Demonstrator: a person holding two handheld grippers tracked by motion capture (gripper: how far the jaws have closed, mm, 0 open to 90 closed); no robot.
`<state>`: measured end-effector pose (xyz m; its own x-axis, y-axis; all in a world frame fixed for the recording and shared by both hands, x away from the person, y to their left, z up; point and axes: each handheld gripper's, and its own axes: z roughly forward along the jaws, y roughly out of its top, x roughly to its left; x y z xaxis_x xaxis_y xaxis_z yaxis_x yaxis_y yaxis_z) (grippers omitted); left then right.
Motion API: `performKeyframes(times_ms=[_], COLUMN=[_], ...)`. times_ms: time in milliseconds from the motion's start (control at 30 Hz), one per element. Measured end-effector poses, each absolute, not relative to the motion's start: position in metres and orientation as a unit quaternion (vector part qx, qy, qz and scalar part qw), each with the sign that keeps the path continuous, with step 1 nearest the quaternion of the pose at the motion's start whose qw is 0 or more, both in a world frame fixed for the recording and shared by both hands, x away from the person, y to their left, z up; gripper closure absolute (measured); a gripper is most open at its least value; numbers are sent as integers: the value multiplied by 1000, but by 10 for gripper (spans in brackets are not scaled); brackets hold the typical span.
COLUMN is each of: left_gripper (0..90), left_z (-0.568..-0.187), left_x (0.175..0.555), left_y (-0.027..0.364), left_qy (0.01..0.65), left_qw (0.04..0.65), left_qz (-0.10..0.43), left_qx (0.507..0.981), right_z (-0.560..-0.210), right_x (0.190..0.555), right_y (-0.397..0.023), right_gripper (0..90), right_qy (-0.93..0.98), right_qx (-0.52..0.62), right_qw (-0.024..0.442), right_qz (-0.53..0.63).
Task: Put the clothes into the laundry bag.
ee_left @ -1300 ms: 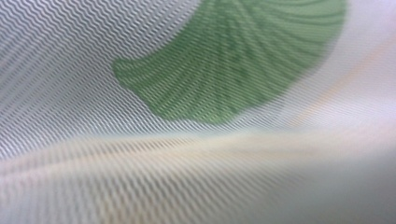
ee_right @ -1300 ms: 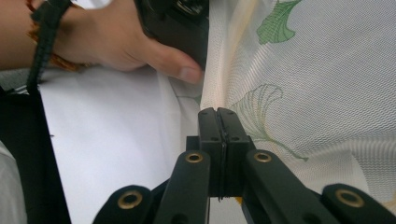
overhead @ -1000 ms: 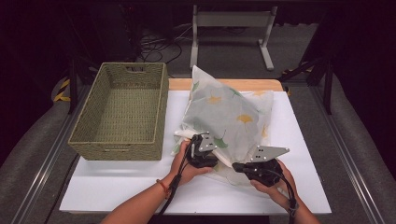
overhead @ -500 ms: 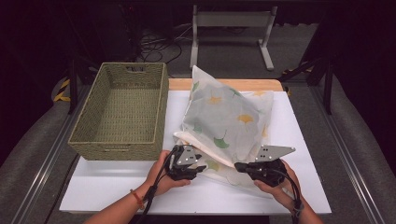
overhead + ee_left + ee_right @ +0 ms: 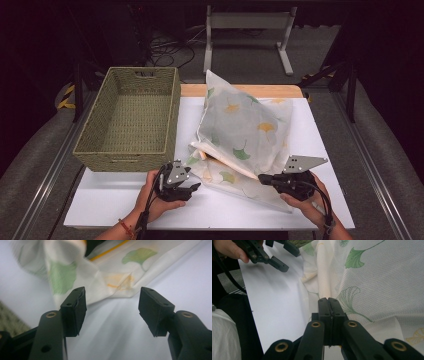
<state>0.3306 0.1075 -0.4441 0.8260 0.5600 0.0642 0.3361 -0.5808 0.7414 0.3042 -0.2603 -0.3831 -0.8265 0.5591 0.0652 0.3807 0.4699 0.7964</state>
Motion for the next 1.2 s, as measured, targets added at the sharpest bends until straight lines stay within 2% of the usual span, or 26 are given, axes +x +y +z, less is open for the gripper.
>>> performKeyframes(times_ms=[200, 367, 533, 600, 833, 1067, 1200], left_gripper=[285, 273, 299, 369, 868, 887, 888], left_z=[-452, -454, -454, -454, -450, -439, -438], left_x=[336, 342, 348, 349, 352, 329, 313], left_y=[110, 104, 95, 95, 104, 127, 143], left_qy=[302, 318, 343, 343, 327, 263, 255], left_qw=[365, 377, 393, 400, 412, 413, 411], left_qz=[143, 136, 140, 142, 139, 144, 138], left_qx=[869, 859, 842, 838, 839, 860, 864], right_z=[-380, -380, -382, -383, -388, -391, -392], right_x=[301, 302, 301, 301, 302, 303, 304], right_y=[-269, -272, -268, -267, -261, -258, -256], right_gripper=[900, 900, 900, 900, 899, 894, 892], right_qy=[848, 848, 852, 853, 855, 853, 852], right_qx=[279, 280, 271, 268, 261, 258, 257], right_qw=[107, 104, 102, 101, 101, 102, 98], right_qz=[438, 439, 436, 436, 437, 442, 445])
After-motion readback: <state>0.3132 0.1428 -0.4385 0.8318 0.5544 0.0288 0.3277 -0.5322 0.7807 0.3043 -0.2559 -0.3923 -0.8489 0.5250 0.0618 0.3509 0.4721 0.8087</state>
